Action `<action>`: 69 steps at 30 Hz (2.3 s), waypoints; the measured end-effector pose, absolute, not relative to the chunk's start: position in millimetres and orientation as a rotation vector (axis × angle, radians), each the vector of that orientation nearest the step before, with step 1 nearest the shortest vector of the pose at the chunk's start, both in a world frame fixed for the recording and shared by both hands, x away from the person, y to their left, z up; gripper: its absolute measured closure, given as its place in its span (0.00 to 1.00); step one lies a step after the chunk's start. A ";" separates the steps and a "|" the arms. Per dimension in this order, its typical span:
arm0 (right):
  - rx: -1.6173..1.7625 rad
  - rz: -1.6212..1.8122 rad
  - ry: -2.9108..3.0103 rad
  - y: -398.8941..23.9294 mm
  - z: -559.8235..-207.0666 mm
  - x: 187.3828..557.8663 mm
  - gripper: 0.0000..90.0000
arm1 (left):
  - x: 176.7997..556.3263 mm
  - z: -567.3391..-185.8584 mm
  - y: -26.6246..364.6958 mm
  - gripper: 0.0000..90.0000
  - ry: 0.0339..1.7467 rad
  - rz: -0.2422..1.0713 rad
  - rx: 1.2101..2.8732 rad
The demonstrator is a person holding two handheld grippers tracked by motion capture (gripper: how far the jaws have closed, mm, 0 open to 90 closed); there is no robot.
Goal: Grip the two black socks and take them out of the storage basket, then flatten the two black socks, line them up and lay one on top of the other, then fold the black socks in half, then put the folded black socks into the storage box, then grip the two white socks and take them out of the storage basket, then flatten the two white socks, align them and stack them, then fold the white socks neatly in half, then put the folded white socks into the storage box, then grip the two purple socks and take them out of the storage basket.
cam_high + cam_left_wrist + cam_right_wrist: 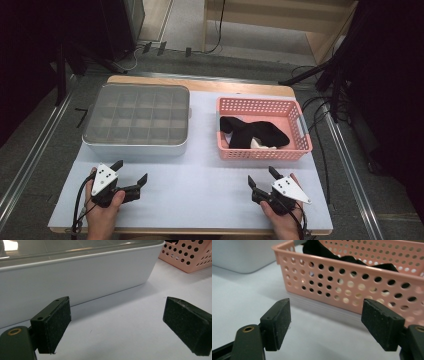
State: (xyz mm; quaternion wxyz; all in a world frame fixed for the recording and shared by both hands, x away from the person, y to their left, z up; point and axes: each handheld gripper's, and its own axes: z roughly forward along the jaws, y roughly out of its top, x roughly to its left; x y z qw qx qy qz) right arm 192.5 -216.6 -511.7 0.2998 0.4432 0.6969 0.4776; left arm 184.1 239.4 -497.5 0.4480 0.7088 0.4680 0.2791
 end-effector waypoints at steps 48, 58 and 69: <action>1.070 1.435 1.966 -65.9 -466.2 254.4 0.30 | 214.7 -453.3 314.7 0.09 1.262 0.814 1.636; 1.118 1.429 1.966 -55.9 -465.4 276.6 0.30 | 234.7 -452.4 325.6 0.09 1.277 0.803 1.652; 1.124 1.411 1.968 -40.8 -464.3 298.0 0.31 | 255.3 -452.0 343.9 0.10 1.313 0.777 1.638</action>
